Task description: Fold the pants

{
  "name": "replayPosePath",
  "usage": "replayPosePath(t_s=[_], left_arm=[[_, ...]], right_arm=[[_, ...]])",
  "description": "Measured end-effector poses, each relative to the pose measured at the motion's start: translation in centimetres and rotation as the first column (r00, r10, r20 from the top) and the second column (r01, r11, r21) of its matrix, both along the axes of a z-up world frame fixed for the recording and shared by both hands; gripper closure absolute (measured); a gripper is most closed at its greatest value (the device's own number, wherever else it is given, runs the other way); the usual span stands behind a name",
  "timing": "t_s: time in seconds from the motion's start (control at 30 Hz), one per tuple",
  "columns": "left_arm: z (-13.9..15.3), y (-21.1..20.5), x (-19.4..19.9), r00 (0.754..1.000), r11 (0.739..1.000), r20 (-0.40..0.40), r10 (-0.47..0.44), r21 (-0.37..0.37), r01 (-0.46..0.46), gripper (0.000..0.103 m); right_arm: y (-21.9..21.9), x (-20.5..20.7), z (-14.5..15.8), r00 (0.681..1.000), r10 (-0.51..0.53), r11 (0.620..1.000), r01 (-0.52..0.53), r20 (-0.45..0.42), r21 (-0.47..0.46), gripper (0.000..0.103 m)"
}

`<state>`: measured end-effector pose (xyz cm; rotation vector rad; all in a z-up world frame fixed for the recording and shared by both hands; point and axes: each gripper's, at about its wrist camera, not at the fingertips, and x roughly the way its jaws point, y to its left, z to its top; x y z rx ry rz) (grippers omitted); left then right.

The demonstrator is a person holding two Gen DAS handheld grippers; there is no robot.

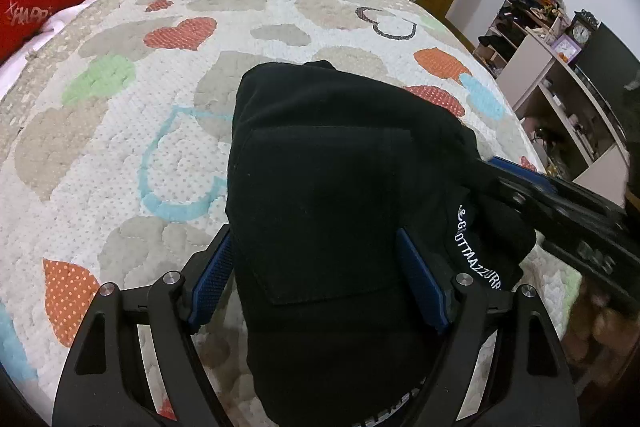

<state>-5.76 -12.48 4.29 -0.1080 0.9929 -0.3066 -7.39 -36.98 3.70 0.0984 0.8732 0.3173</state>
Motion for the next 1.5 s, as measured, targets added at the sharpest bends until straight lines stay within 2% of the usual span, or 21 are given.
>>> replayPosePath(t_s=[0.1, 0.2, 0.27, 0.4, 0.57, 0.7, 0.9, 1.2, 1.27, 1.33, 1.43, 1.5], left_arm=[[0.1, 0.0, -0.1, 1.0, 1.0, 0.0, -0.002, 0.001, 0.002, 0.023], [0.1, 0.0, -0.3, 1.0, 1.0, 0.006, 0.0, 0.007, 0.0, 0.023], [0.3, 0.0, -0.5, 1.0, 1.0, 0.01, 0.004, 0.012, -0.004, 0.023], [1.3, 0.4, -1.3, 0.999, 1.0, 0.04, 0.011, 0.025, -0.012, 0.023], [3.3, 1.4, -2.2, 0.992, 0.997, 0.116, 0.053, 0.043, -0.058, 0.023], [4.6, 1.9, -2.9, 0.98, 0.994, 0.18, 0.082, 0.062, -0.094, 0.023], [6.0, 2.5, -3.7, 0.964, 0.989, 0.241, 0.113, 0.066, -0.133, 0.023], [6.7, 3.0, -4.1, 0.962, 0.987, 0.246, 0.123, 0.069, -0.144, 0.023], [6.5, 3.0, -4.1, 0.965, 0.988, 0.236, 0.118, 0.073, -0.138, 0.023], [6.1, 3.3, -4.1, 0.968, 0.989, 0.22, 0.118, 0.065, -0.136, 0.023], [5.2, 3.9, -3.7, 0.981, 0.994, 0.164, 0.105, 0.01, -0.108, 0.023], [4.4, 4.5, -3.2, 0.991, 0.995, 0.104, 0.09, -0.061, -0.084, 0.023]], right_arm=[[0.3, -1.8, -0.2, 1.0, 0.016, 1.0, -0.017, -0.002, -0.006, 0.072], [0.9, -2.7, -1.8, 1.0, 0.017, 0.997, -0.019, -0.02, -0.074, 0.068], [0.7, -2.8, -2.2, 1.0, 0.001, 0.998, -0.002, -0.019, -0.062, 0.065], [0.1, -3.0, -1.0, 1.0, -0.002, 0.999, 0.002, -0.012, -0.035, 0.065], [-0.1, -4.0, 1.4, 0.998, -0.025, 1.0, 0.024, 0.064, 0.017, 0.062], [0.5, -4.7, 2.5, 0.993, -0.032, 0.999, 0.029, 0.116, 0.026, 0.058], [1.4, -4.9, 3.2, 0.991, -0.025, 1.0, 0.023, 0.134, 0.016, 0.055], [1.8, -5.4, 3.9, 0.987, -0.02, 1.0, 0.02, 0.158, 0.001, 0.054], [1.7, -5.5, 3.8, 0.989, -0.021, 1.0, 0.021, 0.148, 0.002, 0.052], [1.3, -5.3, 3.4, 0.992, -0.028, 1.0, 0.026, 0.125, 0.013, 0.046], [0.0, -4.6, 2.2, 0.994, -0.07, 0.997, 0.067, 0.089, 0.026, 0.033], [-1.1, -3.8, 1.1, 0.994, -0.096, 0.995, 0.093, 0.056, 0.04, 0.031]])
